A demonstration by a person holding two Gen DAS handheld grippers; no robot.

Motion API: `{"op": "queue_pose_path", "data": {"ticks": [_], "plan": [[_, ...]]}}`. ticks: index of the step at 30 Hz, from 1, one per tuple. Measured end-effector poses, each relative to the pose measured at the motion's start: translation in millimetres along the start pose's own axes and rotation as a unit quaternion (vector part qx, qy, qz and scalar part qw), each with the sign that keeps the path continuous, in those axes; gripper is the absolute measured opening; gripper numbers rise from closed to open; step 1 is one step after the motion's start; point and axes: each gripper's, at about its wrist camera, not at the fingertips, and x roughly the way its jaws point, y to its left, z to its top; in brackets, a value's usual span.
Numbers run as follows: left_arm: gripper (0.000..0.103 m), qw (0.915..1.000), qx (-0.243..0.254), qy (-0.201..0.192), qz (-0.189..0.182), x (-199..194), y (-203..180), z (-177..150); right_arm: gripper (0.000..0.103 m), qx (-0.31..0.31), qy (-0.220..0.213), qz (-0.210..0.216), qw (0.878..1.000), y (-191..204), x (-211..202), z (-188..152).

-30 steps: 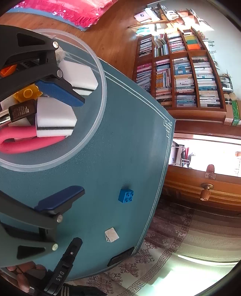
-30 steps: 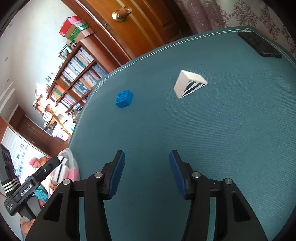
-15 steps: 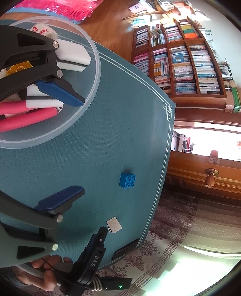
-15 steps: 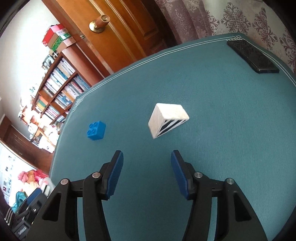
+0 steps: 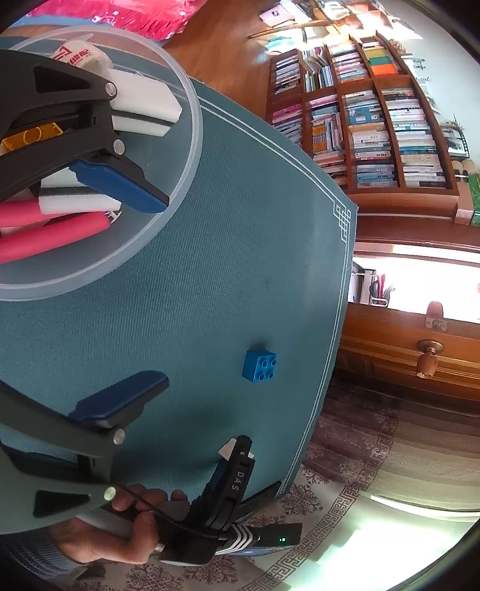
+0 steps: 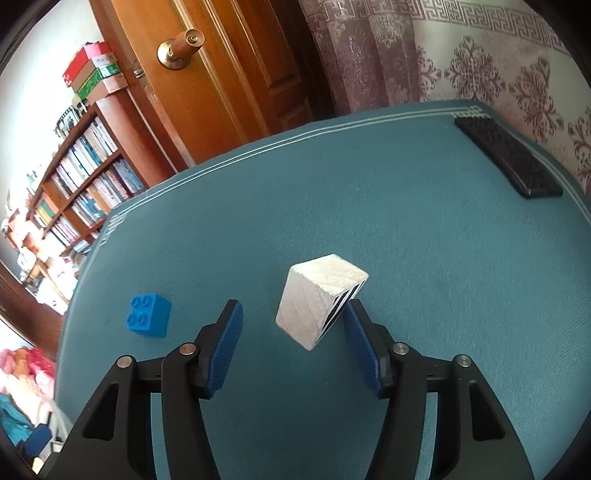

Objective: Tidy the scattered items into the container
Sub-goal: 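Move the right tool to the striped wooden block and close on it, then grasp the blue toy brick with the left tool while the right tool holds the block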

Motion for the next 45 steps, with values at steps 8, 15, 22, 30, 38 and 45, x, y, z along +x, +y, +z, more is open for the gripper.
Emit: {"op": "queue_pose_path", "data": {"ticks": [8,15,22,30,38,45], "plan": [[0.090,1.0000,0.005,0.001,-0.001,3.2,-5.1,3.8,0.058,-0.034,-0.012,-0.053,0.998,5.5,8.0,4.5],[0.090,0.9999,0.014,0.004,-0.002,9.1,-14.6,7.0,0.036,-0.056,-0.013,-0.048,0.997,-8.4,0.4,2.5],[0.090,0.9998,0.015,0.008,-0.009,16.5,-25.4,9.5,0.035,-0.049,-0.009,-0.018,0.999,-41.8,-24.1,-10.5],[0.090,0.9994,0.029,0.015,-0.013,35.2,-52.6,19.1,0.035,-0.024,-0.020,-0.003,1.000,-66.3,-41.1,-22.6],[0.090,0.9990,0.044,0.003,0.009,64.6,-76.4,43.3,0.035,-0.013,-0.022,0.012,1.000,-72.2,-39.5,-24.1],[0.090,0.9985,0.037,0.008,0.040,102.8,-84.3,57.3,0.035,-0.008,-0.023,0.019,1.000,-75.0,-37.2,-24.6]]}}
